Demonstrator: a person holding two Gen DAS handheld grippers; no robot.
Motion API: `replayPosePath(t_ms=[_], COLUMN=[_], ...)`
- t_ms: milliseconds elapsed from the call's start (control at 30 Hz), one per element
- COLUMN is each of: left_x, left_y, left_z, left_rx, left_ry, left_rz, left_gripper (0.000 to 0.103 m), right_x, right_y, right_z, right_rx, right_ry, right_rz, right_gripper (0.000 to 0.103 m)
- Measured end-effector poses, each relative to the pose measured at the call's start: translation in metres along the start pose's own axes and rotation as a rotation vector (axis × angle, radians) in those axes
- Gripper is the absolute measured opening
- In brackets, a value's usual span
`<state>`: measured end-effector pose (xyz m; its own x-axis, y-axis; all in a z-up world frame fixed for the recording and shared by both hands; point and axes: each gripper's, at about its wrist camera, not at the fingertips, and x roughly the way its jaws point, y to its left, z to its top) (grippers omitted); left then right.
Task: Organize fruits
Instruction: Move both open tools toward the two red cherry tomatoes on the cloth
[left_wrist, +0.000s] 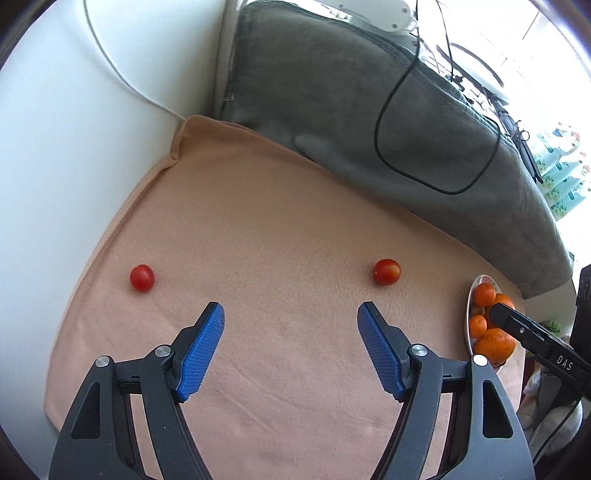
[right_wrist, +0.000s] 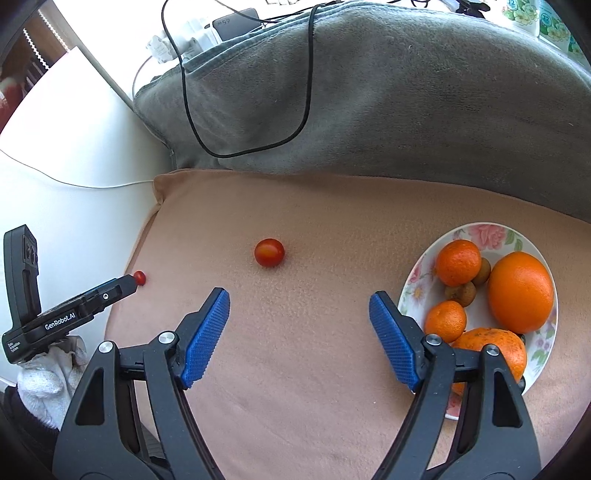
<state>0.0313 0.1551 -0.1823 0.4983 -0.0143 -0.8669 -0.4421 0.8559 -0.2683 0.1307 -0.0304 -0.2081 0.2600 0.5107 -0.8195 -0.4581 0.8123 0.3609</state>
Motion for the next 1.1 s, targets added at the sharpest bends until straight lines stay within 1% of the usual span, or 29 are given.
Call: replayPosePath(t_ms=[133,200,267,467,567,600,733,867,900,967,1100], left_x=[0.003,0.005,0.007,0.017,0.021,0.022,0.028,0.034,0.037,0.041,0.049], left_y=[0.023,0.035,0.046,0.075,0.089,0.093,0.099,0.103,0.103,0.104,0.107], left_z=[-0.001,-0.001,-0.002,-0.001,0.0,0.001,0.004,0.005,0.005,0.006,0.008], left_rx=[-0.064,-0.096,-0.125,-0.207,-0.25,-0.261,-0.259,-0.262,-0.26,-0.254,-0.257], left_ry=[-0.007,-0.011,-0.017,-0.018,-0.024,-0.025,-0.029,-0.032,-0.029,-0.023,-0.021], left_rz=[0.028,0.037,0.044,0.062,0.08,0.083,0.116,0.129,0.129,0.135,0.146], left_gripper=[0.073,0.072,0.071,0.061,0.058,0.056,0.049,0.047,0.044,0.042,0.041], right_x=[0.014,0.022,0.03,0.054,0.064,0.068,0.081,0.091,0.092,0.096,0.103], right_y=[0.006,0.009,0.012,0.021,0.024,0.025,0.027,0.029,0.029,0.029,0.028], right_z=[0.008,0.012,0.014,0.019,0.02,0.021,0.023,0.027,0.028,0.031,0.035], right_rx=[-0.019,-0.029,-0.039,-0.072,-0.088,-0.092,-0.108,-0.124,-0.125,-0.127,-0.124], right_ry=[0.014,0.022,0.032,0.064,0.075,0.08,0.106,0.115,0.117,0.123,0.133], right_rz=[0.008,0.014,0.017,0.023,0.022,0.022,0.026,0.022,0.021,0.018,0.018], right_gripper=[0.074,0.07,0.068,0.062,0.059,0.057,0.051,0.05,0.05,0.05,0.05])
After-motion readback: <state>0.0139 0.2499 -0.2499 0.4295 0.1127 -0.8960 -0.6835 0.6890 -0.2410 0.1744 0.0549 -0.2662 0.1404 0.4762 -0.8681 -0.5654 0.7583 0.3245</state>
